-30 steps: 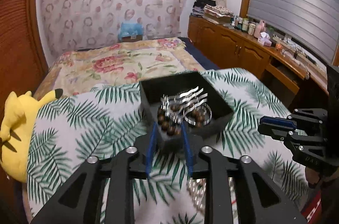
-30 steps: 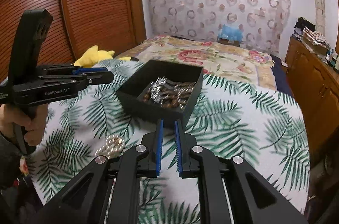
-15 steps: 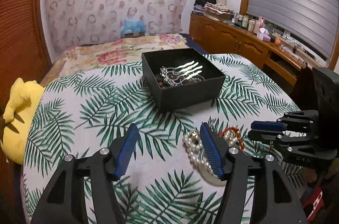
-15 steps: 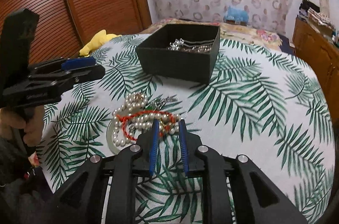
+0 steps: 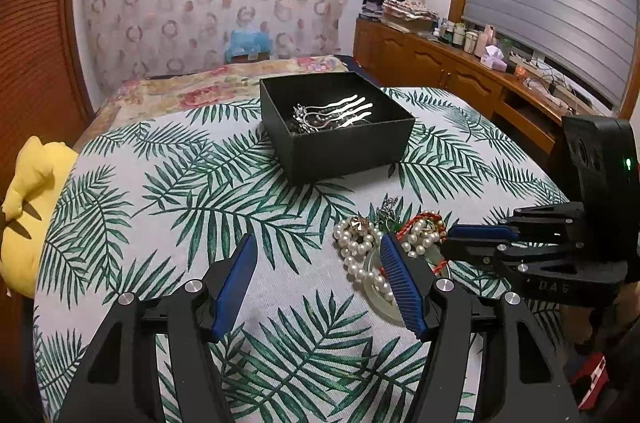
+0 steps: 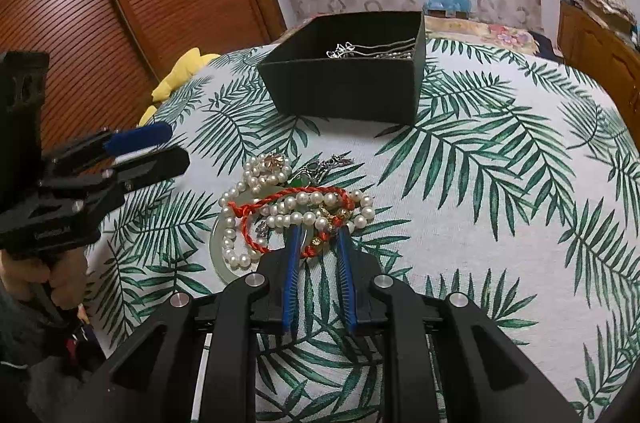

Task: Organize jewelry
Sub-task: 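Move the open left tool back to the pearl necklaces, then grasp the pearl necklace with the left tool while the right tool grasps the red string bracelet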

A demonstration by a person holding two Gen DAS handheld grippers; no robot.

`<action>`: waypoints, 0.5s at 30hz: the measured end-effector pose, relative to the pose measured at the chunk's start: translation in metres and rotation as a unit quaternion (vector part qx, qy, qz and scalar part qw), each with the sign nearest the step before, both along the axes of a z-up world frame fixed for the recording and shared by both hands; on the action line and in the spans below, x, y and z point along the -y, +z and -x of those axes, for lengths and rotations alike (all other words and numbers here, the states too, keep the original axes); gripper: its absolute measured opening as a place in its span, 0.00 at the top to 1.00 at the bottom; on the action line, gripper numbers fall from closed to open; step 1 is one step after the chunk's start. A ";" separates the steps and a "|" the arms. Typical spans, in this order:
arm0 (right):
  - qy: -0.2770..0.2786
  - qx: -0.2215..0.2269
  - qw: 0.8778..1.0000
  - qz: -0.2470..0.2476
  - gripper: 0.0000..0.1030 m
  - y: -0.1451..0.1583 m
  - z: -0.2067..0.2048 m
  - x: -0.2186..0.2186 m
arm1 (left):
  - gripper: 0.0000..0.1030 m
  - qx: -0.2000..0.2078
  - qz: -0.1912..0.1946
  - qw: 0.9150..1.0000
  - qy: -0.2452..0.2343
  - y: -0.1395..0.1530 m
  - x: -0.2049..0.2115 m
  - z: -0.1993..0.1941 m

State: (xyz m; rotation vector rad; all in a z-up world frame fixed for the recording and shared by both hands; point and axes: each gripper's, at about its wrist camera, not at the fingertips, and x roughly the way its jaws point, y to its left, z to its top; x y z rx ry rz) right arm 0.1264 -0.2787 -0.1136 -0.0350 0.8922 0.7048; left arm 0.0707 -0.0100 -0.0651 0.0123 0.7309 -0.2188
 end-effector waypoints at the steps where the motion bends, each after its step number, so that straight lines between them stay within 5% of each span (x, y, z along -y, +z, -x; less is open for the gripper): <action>1: -0.001 -0.002 1.000 -0.002 0.80 0.000 0.000 0.000 | 0.41 -0.001 0.000 1.000 0.000 -0.001 0.000 0.000; 8: -0.004 -0.017 1.000 -0.016 0.80 -0.002 -0.004 0.003 | 0.41 -0.011 0.001 1.000 -0.003 -0.009 0.000 0.001; 10: 0.001 -0.016 1.000 -0.018 0.91 -0.001 -0.003 0.002 | 0.41 -0.014 0.001 1.000 -0.004 -0.011 0.000 0.001; 15: -0.002 0.020 1.000 -0.009 0.92 0.010 0.003 0.006 | 0.41 -0.025 0.001 1.000 -0.013 -0.016 0.004 0.001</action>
